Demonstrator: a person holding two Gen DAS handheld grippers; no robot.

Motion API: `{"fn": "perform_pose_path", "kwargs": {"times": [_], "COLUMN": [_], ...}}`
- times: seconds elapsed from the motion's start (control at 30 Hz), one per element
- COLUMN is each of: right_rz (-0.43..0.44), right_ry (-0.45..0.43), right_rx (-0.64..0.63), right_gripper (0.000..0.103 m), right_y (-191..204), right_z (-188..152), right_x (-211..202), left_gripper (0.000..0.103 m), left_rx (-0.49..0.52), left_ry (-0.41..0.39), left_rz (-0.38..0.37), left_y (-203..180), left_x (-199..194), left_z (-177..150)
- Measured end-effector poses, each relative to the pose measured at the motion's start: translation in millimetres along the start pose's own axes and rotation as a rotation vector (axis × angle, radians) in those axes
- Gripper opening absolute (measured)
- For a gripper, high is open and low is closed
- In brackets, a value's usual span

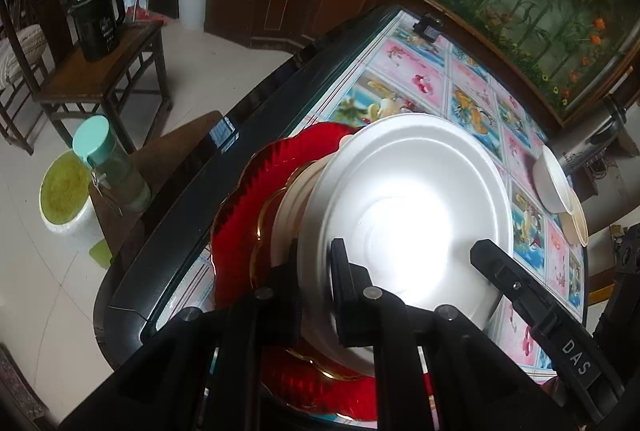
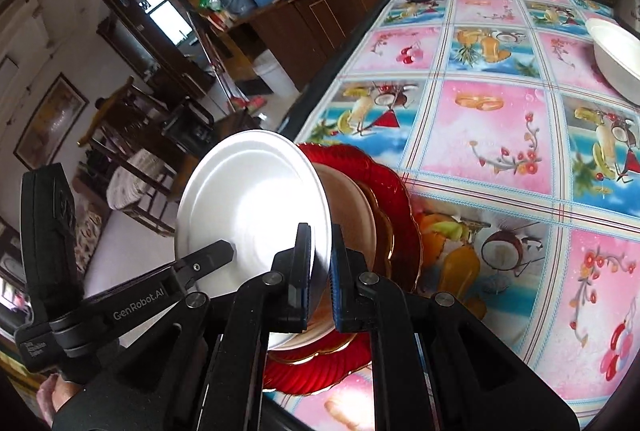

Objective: Organize plates and bowls
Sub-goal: 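Carry the white plate and lower it onto the stack, then release the white plate and withdraw the right gripper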

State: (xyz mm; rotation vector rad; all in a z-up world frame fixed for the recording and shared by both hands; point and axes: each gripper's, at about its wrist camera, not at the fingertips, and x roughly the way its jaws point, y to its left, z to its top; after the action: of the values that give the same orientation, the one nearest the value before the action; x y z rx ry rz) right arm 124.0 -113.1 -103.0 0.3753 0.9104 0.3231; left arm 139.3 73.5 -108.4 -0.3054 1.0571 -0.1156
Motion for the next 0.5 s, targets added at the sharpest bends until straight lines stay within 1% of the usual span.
{"fn": "perform_pose_path", "kwargs": {"times": [0.23, 0.3, 0.5], "right_rz": [-0.022, -0.024, -0.008], "right_ry": [0.015, 0.015, 0.037], "right_rx": [-0.011, -0.014, -0.006], "right_gripper": [0.008, 0.008, 0.008], "right_y": [-0.8, -0.9, -1.2], "right_z": [-0.8, -0.9, -1.7], "right_x": [8.1, 7.8, 8.2], "left_gripper": [0.011, 0.011, 0.013], "left_rx": [0.013, 0.008, -0.006], "left_ry": [0.002, 0.002, -0.001], "left_rz": [0.022, 0.018, 0.014], "left_y": [-0.3, 1.3, 3.7], "left_x": [-1.8, -3.2, -9.7], "left_z": [-0.5, 0.7, 1.5]}}
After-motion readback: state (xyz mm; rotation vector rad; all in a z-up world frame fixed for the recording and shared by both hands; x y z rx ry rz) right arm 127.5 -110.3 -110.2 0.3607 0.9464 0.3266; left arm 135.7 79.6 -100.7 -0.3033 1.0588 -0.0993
